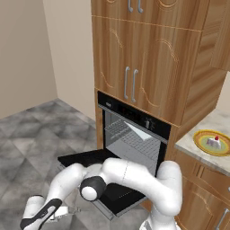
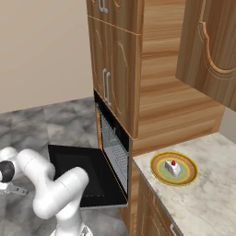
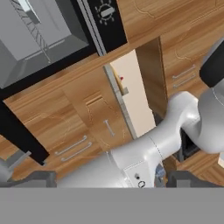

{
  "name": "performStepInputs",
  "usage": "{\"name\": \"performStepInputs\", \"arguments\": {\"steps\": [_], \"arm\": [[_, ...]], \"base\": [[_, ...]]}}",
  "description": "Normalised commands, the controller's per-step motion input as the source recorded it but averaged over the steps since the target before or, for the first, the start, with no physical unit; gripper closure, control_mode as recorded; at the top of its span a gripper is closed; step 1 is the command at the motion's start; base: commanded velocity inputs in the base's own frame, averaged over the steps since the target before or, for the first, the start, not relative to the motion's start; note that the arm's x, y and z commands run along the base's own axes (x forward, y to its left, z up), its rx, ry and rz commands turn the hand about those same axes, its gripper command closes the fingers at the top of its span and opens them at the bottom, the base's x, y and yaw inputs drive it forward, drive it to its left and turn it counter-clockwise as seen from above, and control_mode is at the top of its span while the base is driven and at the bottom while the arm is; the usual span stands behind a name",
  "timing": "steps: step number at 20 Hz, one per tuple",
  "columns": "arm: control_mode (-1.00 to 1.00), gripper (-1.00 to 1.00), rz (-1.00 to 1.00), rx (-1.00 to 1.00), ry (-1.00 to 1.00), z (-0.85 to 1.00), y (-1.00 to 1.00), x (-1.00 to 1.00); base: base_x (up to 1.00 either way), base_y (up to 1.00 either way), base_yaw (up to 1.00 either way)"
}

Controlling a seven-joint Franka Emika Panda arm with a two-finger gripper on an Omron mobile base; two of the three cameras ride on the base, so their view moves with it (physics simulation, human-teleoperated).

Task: Take the baked cake out of the oven and place it on the plate for cooling. Then close the oven door.

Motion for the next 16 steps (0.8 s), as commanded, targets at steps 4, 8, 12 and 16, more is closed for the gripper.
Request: {"name": "performStepInputs", "arguments": {"steps": [4, 8, 12, 16], "arm": [[-1.00, -1.00, 0.01, -0.06, 0.00, -0.41, 0.04, 0.42], [-1.00, -1.00, 0.05, -0.06, 0.05, -0.48, 0.05, 0.61], [-1.00, -1.00, 0.09, -0.06, 0.08, -0.51, 0.03, 0.57], [-1.00, -1.00, 0.11, -0.06, 0.12, -0.56, 0.03, 0.37]], "base": [[0.00, 0.00, 0.00], [0.00, 0.00, 0.00], [0.00, 0.00, 0.00], [0.00, 0.00, 0.00]]}}
